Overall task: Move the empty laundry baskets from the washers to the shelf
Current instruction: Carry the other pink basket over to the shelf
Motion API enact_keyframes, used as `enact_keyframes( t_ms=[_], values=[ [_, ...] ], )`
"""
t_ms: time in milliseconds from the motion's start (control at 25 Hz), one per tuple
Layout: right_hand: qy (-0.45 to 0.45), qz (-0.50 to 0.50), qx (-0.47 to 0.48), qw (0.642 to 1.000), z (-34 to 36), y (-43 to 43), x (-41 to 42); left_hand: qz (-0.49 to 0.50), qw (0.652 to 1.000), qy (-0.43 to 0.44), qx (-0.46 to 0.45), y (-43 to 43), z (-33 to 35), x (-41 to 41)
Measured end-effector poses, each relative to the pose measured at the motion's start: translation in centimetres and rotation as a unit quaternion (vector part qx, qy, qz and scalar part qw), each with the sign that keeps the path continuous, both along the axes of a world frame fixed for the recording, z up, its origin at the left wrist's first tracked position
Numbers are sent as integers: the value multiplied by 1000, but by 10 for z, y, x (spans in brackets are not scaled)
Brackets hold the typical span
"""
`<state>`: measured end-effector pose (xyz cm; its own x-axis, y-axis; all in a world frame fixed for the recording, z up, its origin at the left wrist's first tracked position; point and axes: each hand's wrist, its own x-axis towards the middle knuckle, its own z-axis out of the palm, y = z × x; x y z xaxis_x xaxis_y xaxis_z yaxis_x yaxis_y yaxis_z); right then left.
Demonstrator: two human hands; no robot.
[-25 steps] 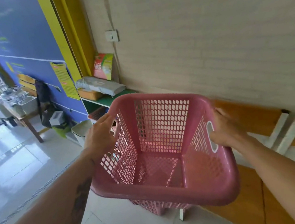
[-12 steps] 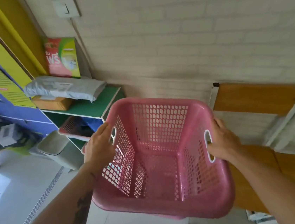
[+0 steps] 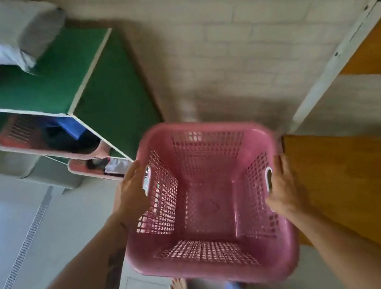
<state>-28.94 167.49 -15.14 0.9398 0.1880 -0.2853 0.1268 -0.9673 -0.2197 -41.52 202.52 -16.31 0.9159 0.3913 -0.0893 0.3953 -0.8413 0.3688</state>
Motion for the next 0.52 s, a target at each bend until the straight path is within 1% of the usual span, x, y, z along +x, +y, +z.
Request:
enact_keyframes(
  t_ms=[120, 160, 200, 280, 320, 400, 440, 520],
  values=[
    [46, -5, -47, 998, -55, 9, -12, 30, 999, 33, -17, 2, -51, -6],
    [60, 0, -56, 997, -68, 8, -16, 29, 998, 46, -9, -1, -63, -10],
    [68, 8, -59, 996, -75, 6, -18, 13, 998, 63, 3, -3, -74, -14],
    [88, 14, -46, 995, -78, 4, -19, -29, 991, 126, 25, 1, -90, -18],
    [100, 11, -27, 995, -73, 4, -19, -51, 984, 165, 33, 5, -89, -16],
    [116, 5, 13, 993, -54, 1, -22, -72, 970, 229, 23, 7, -65, -6],
    [112, -5, 24, 993, -40, 1, -24, -68, 967, 244, 13, 5, -42, 1],
    [104, -29, 41, 993, -5, 4, -31, -38, 974, 220, -24, -6, 2, 10]
  ],
)
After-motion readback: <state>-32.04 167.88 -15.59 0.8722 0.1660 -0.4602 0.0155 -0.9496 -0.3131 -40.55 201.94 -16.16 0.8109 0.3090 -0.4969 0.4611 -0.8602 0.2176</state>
